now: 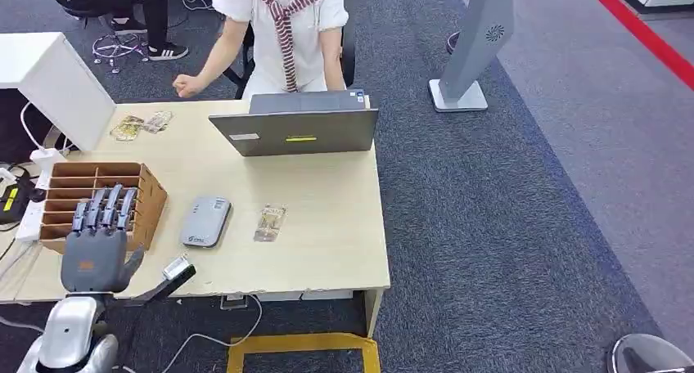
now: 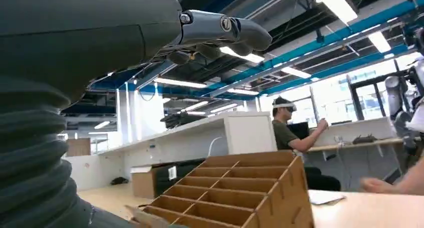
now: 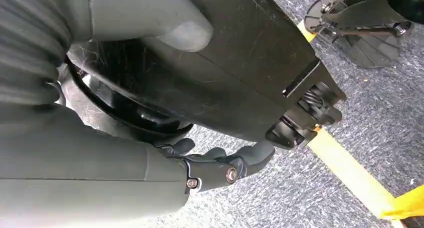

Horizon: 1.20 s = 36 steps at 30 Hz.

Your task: Pass the card to the sensor for recognition and then transmit it.

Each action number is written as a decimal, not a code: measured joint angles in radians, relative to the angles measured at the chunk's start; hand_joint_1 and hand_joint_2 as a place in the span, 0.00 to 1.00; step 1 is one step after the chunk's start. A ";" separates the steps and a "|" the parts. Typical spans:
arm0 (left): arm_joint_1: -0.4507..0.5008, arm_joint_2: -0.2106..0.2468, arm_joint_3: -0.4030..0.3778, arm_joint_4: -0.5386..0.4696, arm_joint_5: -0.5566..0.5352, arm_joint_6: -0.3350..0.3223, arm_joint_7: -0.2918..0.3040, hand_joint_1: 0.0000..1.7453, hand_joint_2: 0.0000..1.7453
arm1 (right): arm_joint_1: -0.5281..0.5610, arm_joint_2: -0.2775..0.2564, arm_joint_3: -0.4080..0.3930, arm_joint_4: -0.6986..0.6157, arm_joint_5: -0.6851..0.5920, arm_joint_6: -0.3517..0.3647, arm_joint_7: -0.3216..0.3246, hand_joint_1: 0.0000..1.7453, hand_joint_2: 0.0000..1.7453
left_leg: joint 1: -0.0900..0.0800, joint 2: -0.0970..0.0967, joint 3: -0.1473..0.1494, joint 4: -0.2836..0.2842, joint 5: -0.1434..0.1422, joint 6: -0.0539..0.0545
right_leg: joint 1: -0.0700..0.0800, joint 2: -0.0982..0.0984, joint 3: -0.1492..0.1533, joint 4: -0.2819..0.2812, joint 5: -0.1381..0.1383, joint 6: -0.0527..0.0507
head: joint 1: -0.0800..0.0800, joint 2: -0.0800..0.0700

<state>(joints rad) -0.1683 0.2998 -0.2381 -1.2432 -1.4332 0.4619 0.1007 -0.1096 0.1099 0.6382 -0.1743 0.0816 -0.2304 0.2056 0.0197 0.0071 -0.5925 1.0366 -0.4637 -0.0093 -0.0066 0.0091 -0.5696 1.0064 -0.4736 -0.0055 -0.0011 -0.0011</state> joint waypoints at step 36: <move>-0.086 -0.031 0.200 0.396 -0.058 0.197 0.001 0.00 1.00 | 0.002 0.000 0.001 0.000 0.048 0.012 -0.009 0.00 1.00 | 0.000 -0.001 0.000 0.000 0.000 0.000 | 0.000 0.000 0.000 0.000 0.001 0.000 | 0.000 0.000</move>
<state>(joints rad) -0.2545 0.2689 -0.0381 -0.8469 -1.4912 0.6592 0.1019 -0.1076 0.1095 0.6394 -0.1743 0.1301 -0.2182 0.1968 0.0199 0.0065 -0.5925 1.0369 -0.4636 -0.0095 -0.0067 0.0090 -0.5698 1.0063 -0.4730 -0.0058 -0.0015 -0.0011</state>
